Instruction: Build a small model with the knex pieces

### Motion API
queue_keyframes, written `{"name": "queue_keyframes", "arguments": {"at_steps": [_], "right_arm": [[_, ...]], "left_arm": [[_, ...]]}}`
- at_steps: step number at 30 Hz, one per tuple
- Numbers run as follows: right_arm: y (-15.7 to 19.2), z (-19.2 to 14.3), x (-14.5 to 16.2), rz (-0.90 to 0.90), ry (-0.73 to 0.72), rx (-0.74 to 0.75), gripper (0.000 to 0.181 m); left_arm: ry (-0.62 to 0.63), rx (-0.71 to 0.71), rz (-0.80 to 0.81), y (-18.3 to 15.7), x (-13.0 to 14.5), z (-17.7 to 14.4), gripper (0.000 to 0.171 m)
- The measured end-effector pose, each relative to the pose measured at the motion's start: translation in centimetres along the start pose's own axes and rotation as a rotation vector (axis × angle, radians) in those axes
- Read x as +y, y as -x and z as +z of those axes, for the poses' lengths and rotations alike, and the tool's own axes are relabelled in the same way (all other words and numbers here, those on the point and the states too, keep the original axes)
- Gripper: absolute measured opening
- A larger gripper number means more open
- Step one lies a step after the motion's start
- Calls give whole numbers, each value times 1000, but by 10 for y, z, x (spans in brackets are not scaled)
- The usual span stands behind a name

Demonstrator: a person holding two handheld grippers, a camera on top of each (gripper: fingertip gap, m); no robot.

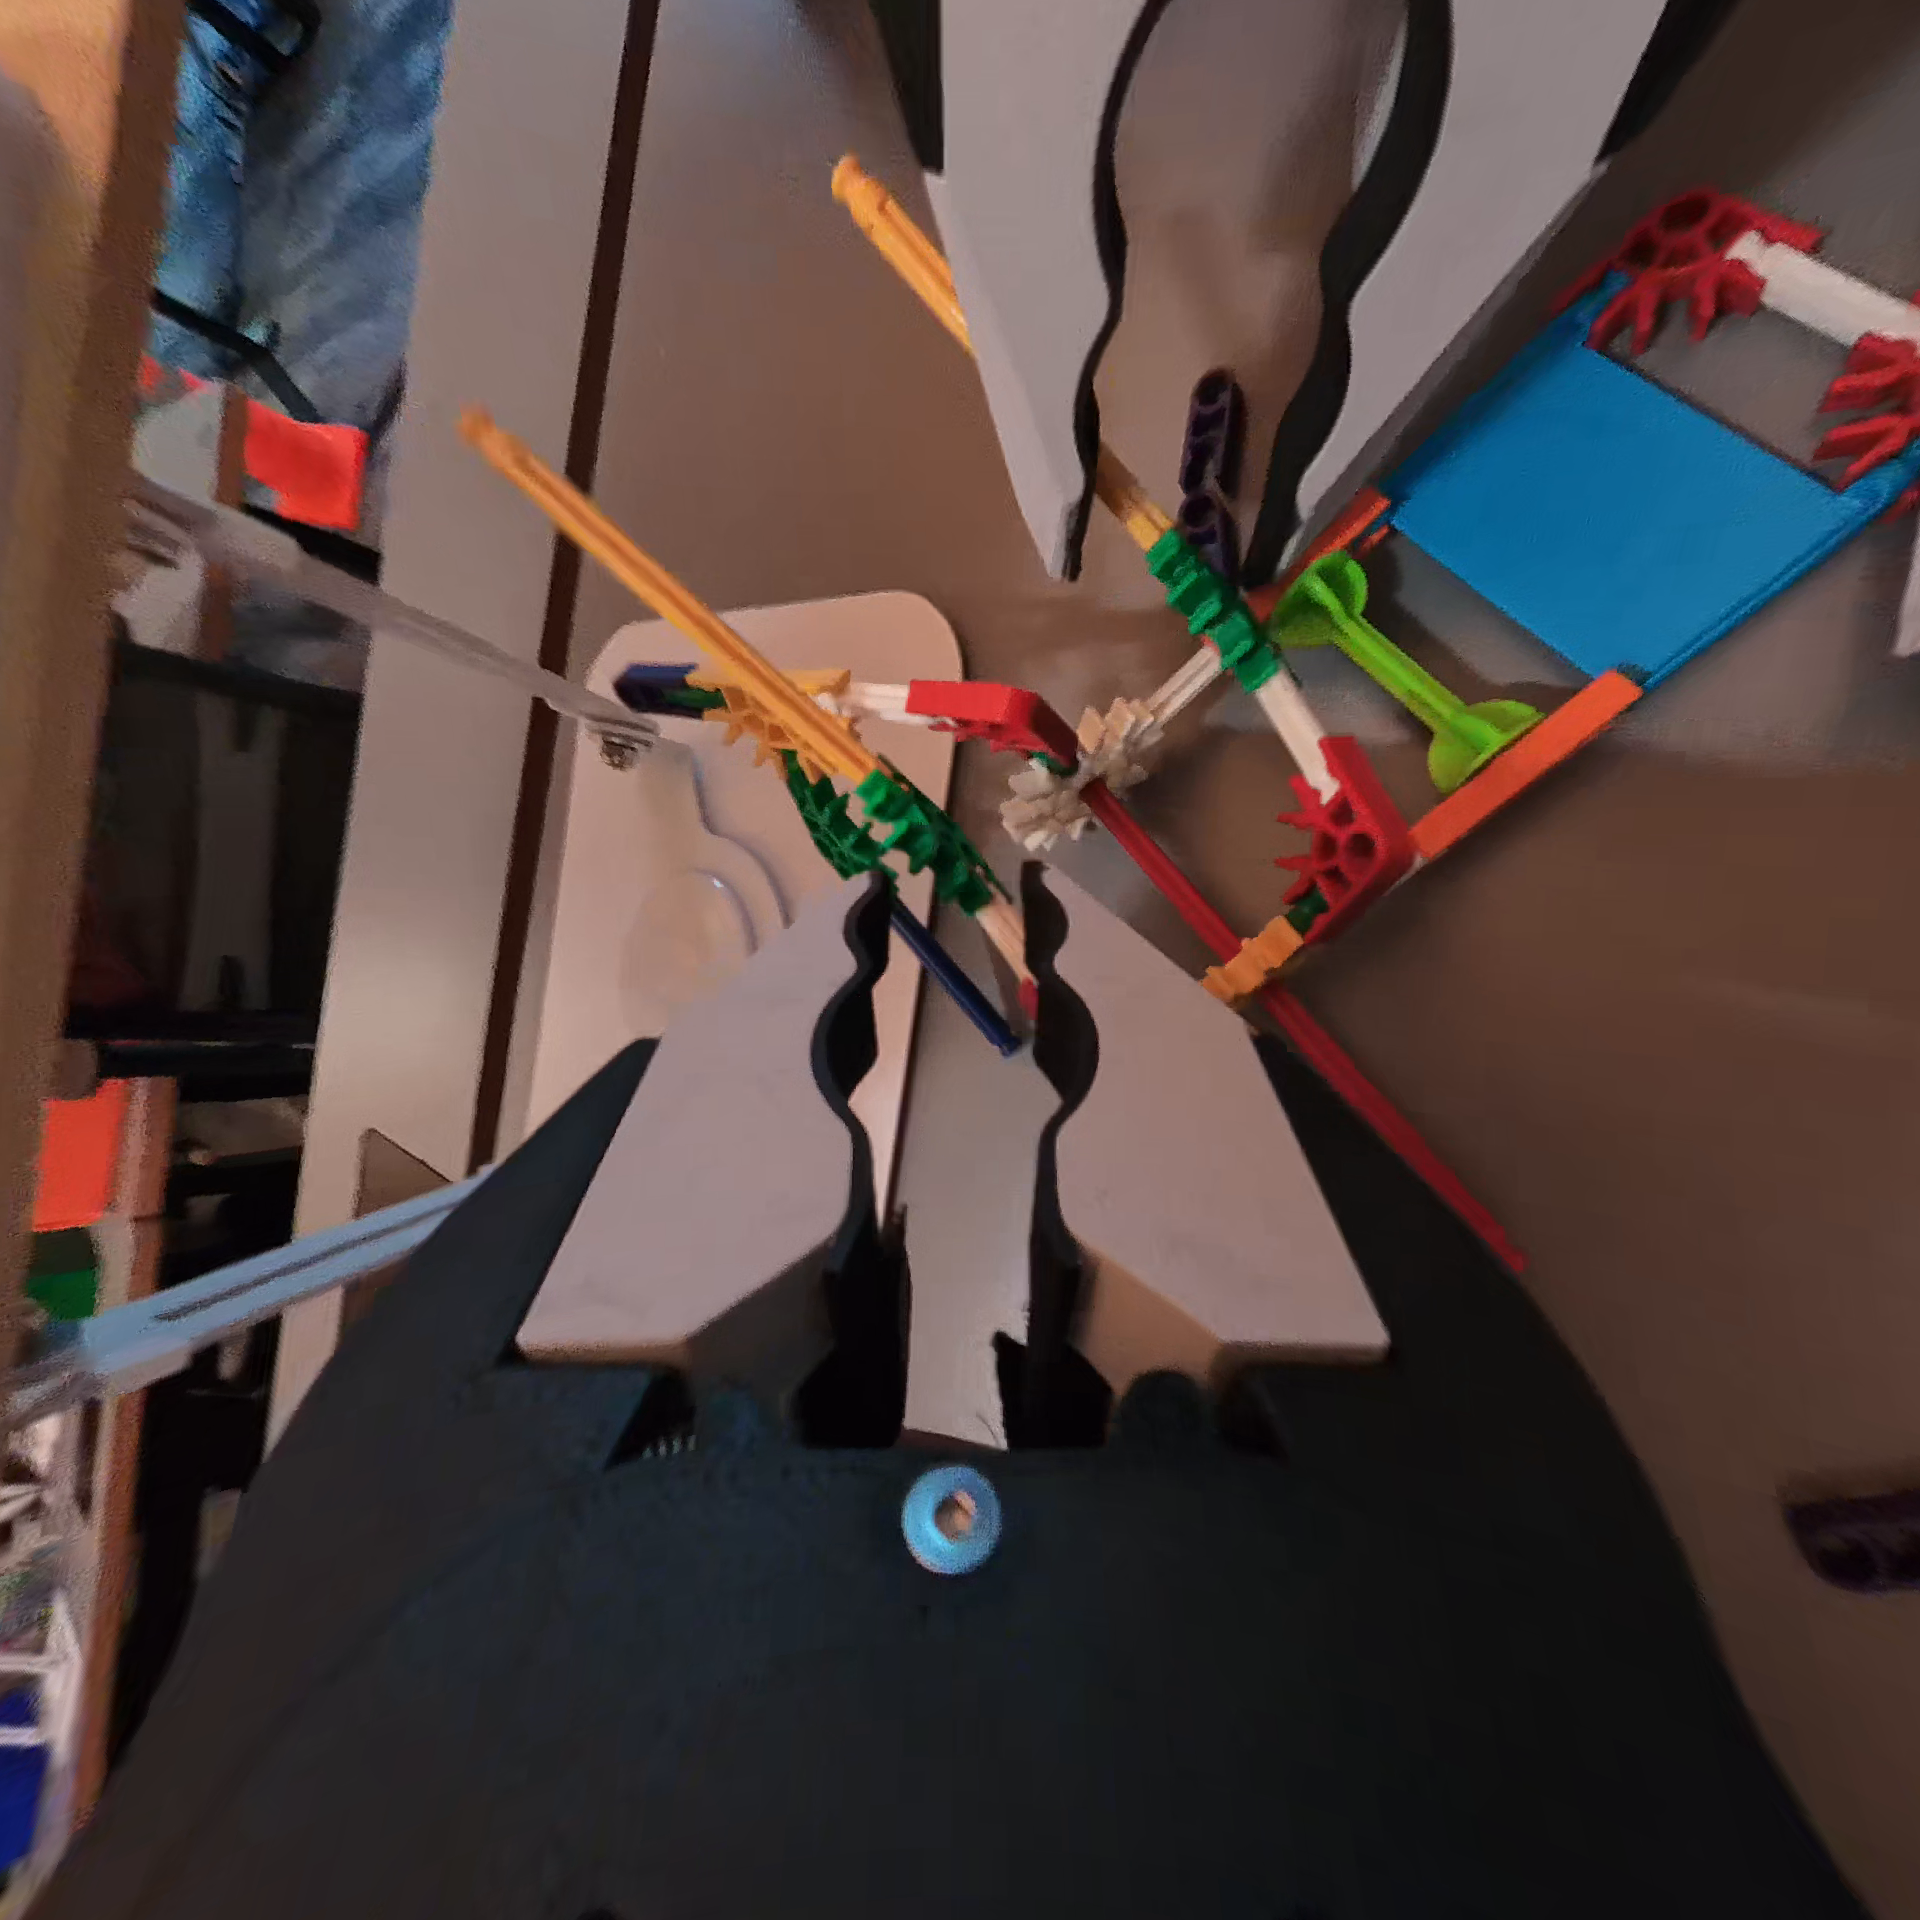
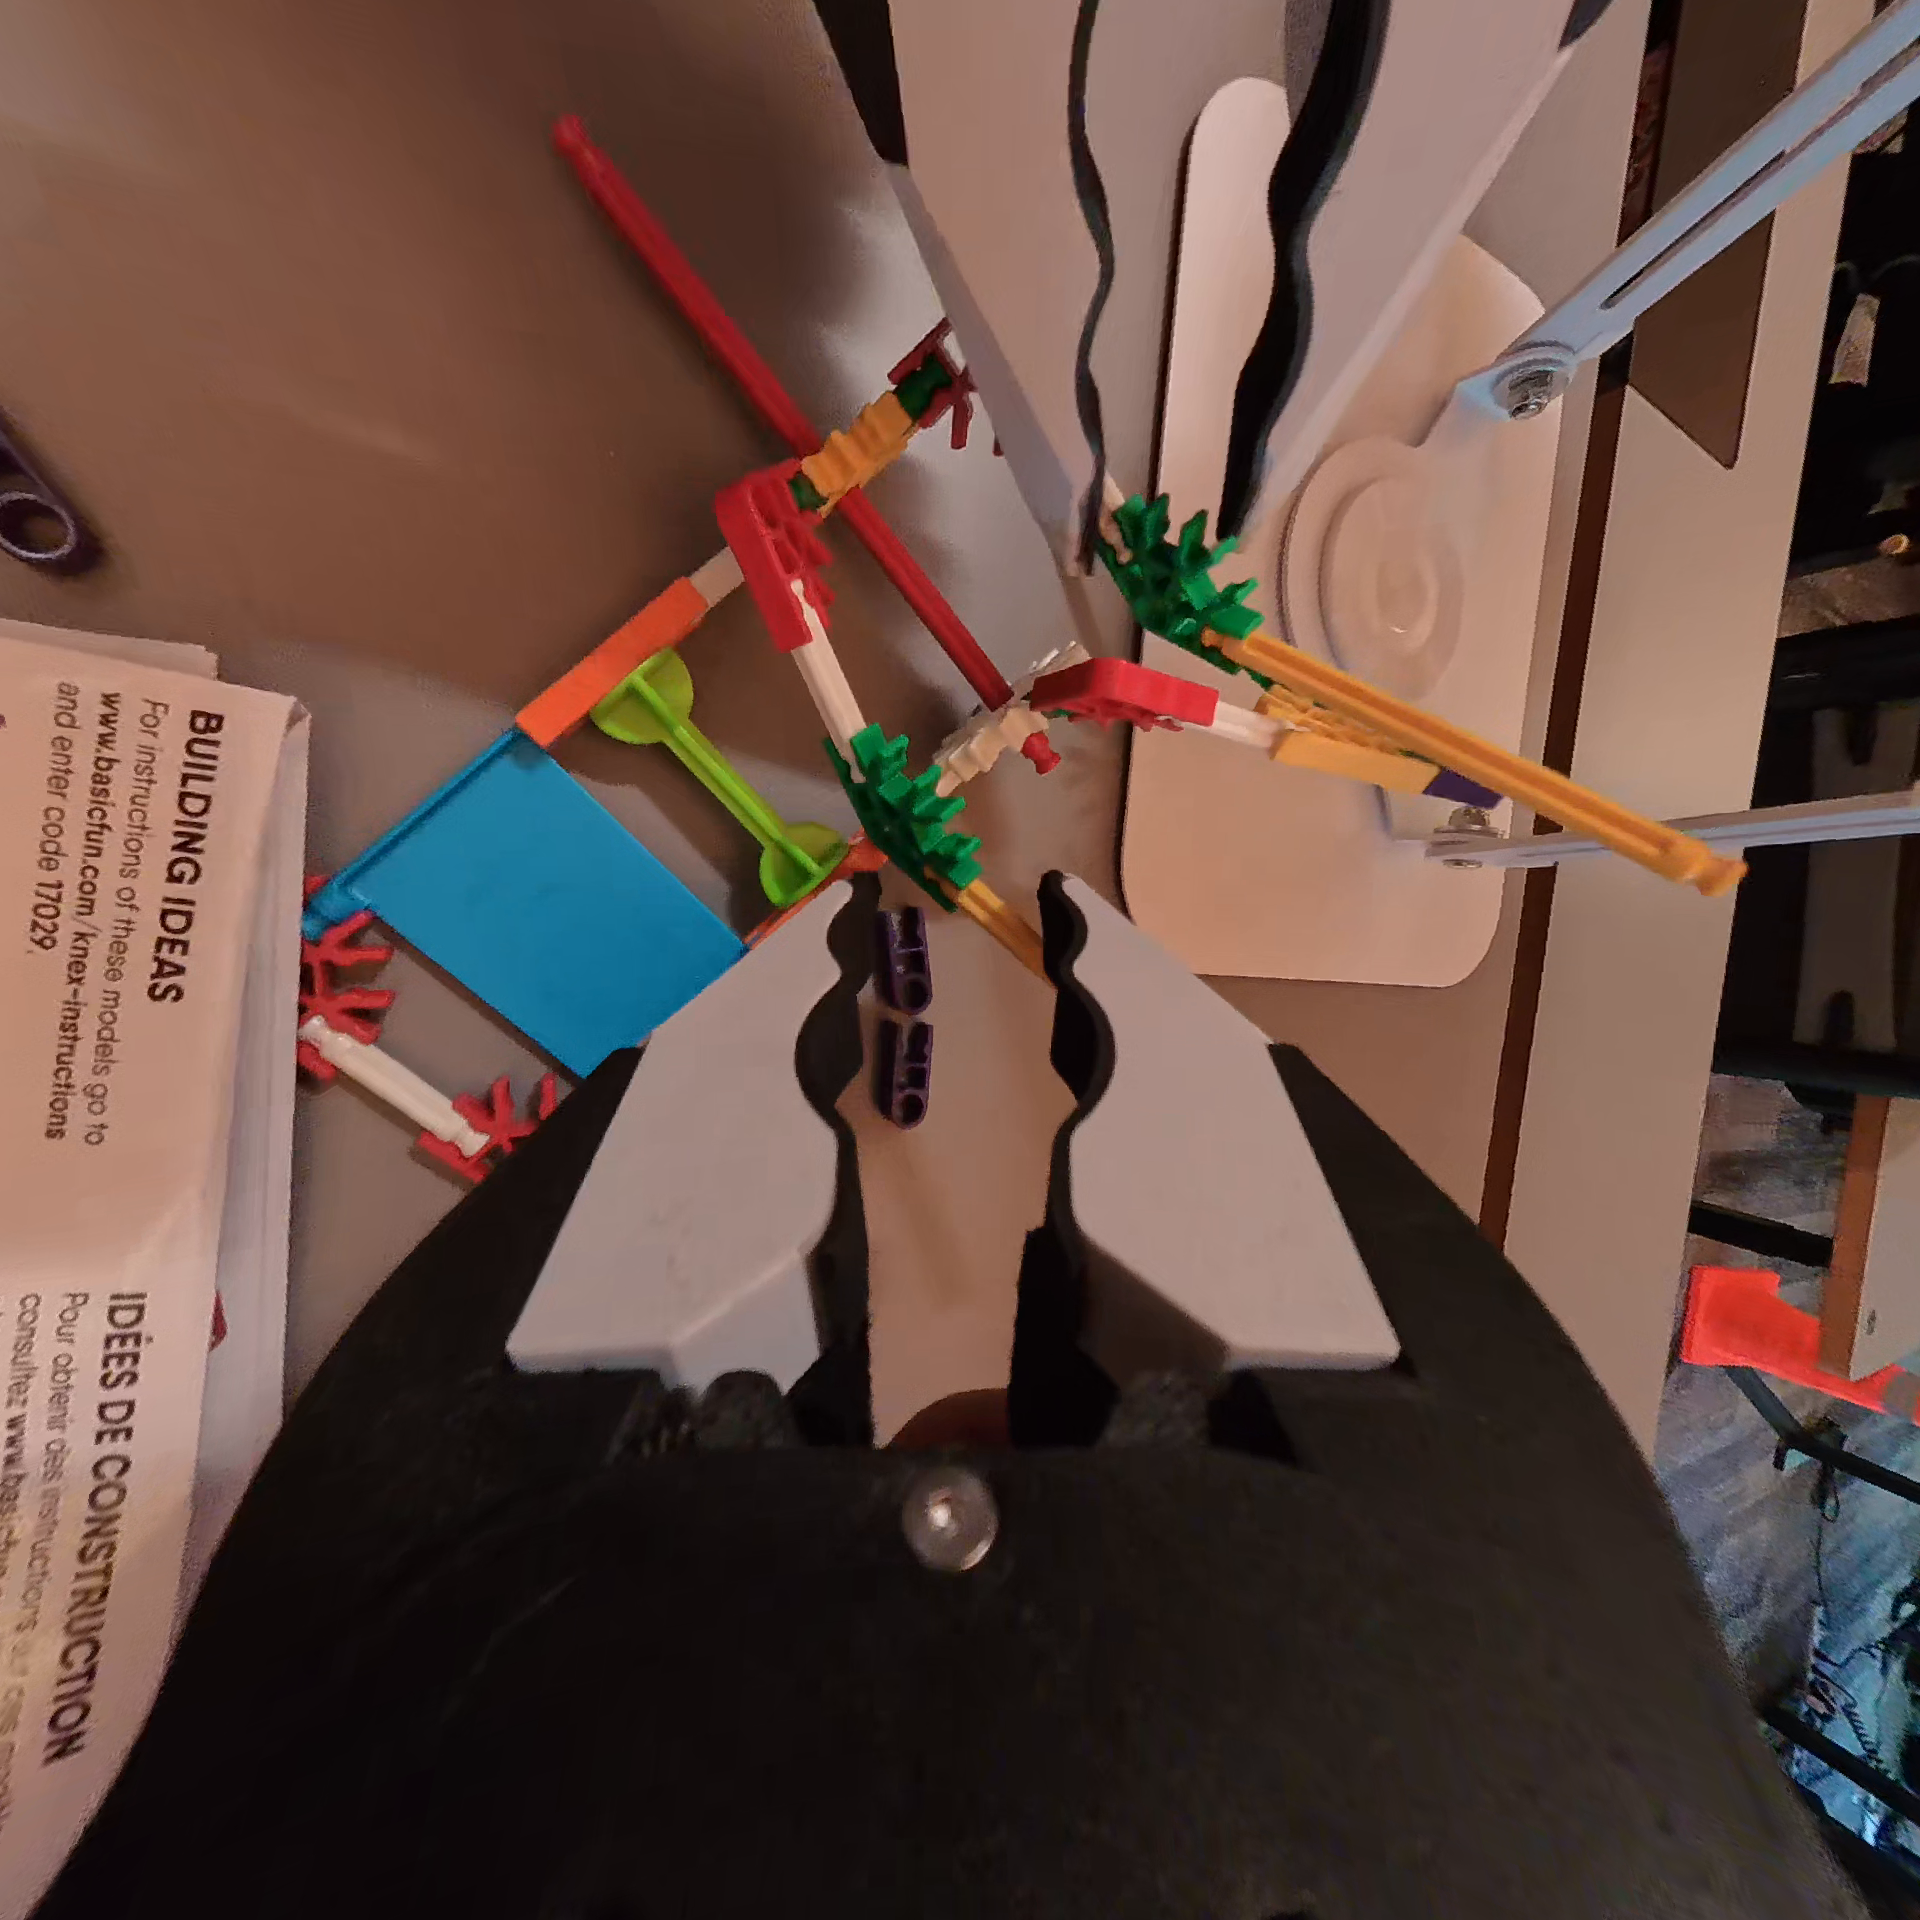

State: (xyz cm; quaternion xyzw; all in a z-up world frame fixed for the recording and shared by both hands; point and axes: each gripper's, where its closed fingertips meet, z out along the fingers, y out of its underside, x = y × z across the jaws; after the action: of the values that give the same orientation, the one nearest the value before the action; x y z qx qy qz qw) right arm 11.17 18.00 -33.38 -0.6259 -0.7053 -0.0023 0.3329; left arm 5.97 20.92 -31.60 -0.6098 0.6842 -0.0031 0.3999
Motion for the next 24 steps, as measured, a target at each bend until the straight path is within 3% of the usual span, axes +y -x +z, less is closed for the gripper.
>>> {"name": "queue_keyframes", "arguments": {"at_steps": [10,24], "right_arm": [[-3,8,-7,-45,-18,47,20],[-35,6,-16,-301,1,376,14]], "left_arm": [[-38,93,-126,-5,6,5,24],[-61,97,-153,-3,6,4,23]]}}
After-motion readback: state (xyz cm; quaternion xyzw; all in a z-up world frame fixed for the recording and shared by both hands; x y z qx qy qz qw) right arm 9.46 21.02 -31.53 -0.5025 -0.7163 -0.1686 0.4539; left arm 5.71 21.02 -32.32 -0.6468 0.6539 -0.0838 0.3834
